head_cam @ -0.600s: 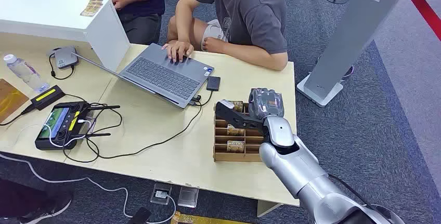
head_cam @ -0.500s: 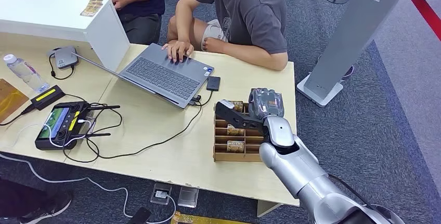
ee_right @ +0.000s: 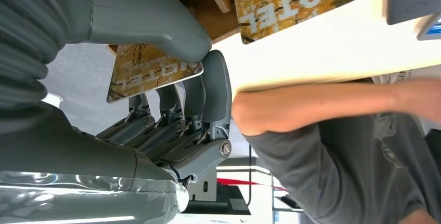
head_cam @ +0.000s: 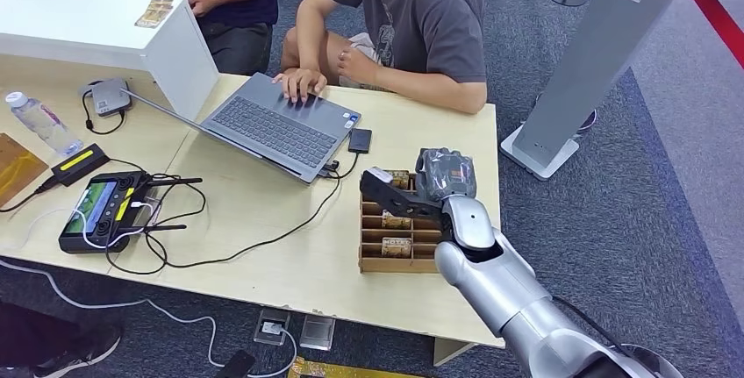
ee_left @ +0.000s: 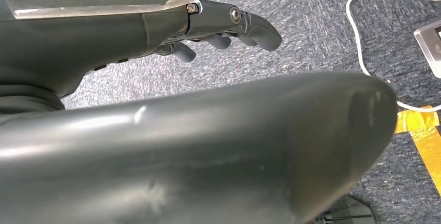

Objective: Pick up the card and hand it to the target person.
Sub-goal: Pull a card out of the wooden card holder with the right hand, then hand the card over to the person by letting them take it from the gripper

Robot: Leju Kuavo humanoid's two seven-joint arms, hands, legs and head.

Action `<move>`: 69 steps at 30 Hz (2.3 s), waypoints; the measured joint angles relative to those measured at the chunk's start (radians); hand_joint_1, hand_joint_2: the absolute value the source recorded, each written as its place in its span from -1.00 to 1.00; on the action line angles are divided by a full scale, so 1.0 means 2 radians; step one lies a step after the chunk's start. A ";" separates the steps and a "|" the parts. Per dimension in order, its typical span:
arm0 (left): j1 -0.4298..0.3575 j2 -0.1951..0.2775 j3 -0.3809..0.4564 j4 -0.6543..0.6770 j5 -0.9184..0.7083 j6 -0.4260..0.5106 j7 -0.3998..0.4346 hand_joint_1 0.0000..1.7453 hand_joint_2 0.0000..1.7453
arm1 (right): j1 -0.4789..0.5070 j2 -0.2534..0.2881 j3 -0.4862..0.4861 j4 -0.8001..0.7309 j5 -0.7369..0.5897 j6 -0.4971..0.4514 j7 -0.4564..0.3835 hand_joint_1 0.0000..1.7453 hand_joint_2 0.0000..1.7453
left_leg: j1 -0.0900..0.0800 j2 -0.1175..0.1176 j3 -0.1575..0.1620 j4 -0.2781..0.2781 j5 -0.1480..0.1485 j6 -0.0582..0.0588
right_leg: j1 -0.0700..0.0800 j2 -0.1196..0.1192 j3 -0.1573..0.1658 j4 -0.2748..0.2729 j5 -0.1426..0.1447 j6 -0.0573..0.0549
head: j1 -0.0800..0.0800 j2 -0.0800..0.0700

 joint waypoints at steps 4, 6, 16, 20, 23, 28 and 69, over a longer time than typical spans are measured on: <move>0.000 0.000 0.000 0.000 0.000 0.000 0.000 -1.00 -1.00 | 0.003 -0.003 -0.001 -0.012 0.000 0.001 0.004 0.62 1.00 | 0.000 0.000 0.000 0.000 0.000 0.000 | 0.000 0.000 0.000 0.000 0.000 0.000 | 0.000 0.000; 0.000 0.000 0.000 0.000 -0.001 0.000 0.000 -1.00 -1.00 | 0.003 -0.004 -0.001 -0.018 0.000 0.001 0.004 0.62 1.00 | 0.000 0.000 0.000 0.000 0.000 0.000 | 0.000 0.000 0.000 0.000 0.000 0.000 | 0.000 0.000; 0.000 0.000 0.000 0.000 -0.003 -0.001 0.000 -1.00 -1.00 | 0.004 -0.008 -0.011 -0.045 -0.001 0.002 0.005 0.62 1.00 | 0.000 0.000 0.000 0.000 0.000 0.000 | 0.000 0.000 0.000 0.000 0.000 0.000 | 0.000 0.000; 0.000 0.000 0.000 0.000 -0.003 -0.001 0.000 -1.00 -1.00 | 0.004 -0.009 -0.012 -0.051 -0.002 0.003 0.004 0.62 1.00 | 0.000 0.000 0.000 0.000 0.000 0.000 | 0.000 0.000 0.000 0.000 0.000 0.000 | 0.000 0.000; 0.000 0.000 0.000 0.000 -0.003 -0.001 0.000 -1.00 -1.00 | 0.004 -0.008 -0.012 -0.054 -0.004 0.003 0.002 0.60 1.00 | 0.000 0.000 0.000 0.000 0.000 0.000 | 0.000 0.000 0.000 0.000 0.000 0.000 | 0.000 0.000; 0.000 0.000 0.000 0.000 -0.003 0.000 0.000 -1.00 -1.00 | 0.005 -0.008 -0.012 -0.064 -0.007 0.004 -0.001 0.63 1.00 | 0.000 0.000 0.000 0.000 0.000 0.000 | 0.000 0.000 0.000 0.000 0.000 0.000 | 0.000 0.000; 0.000 0.000 0.000 0.000 -0.009 0.001 0.000 -1.00 -1.00 | -0.047 -0.027 -0.049 -0.143 -0.022 -0.014 0.015 0.69 1.00 | 0.000 0.000 0.000 0.000 0.000 0.000 | 0.000 0.000 0.000 0.000 0.000 0.000 | 0.000 0.000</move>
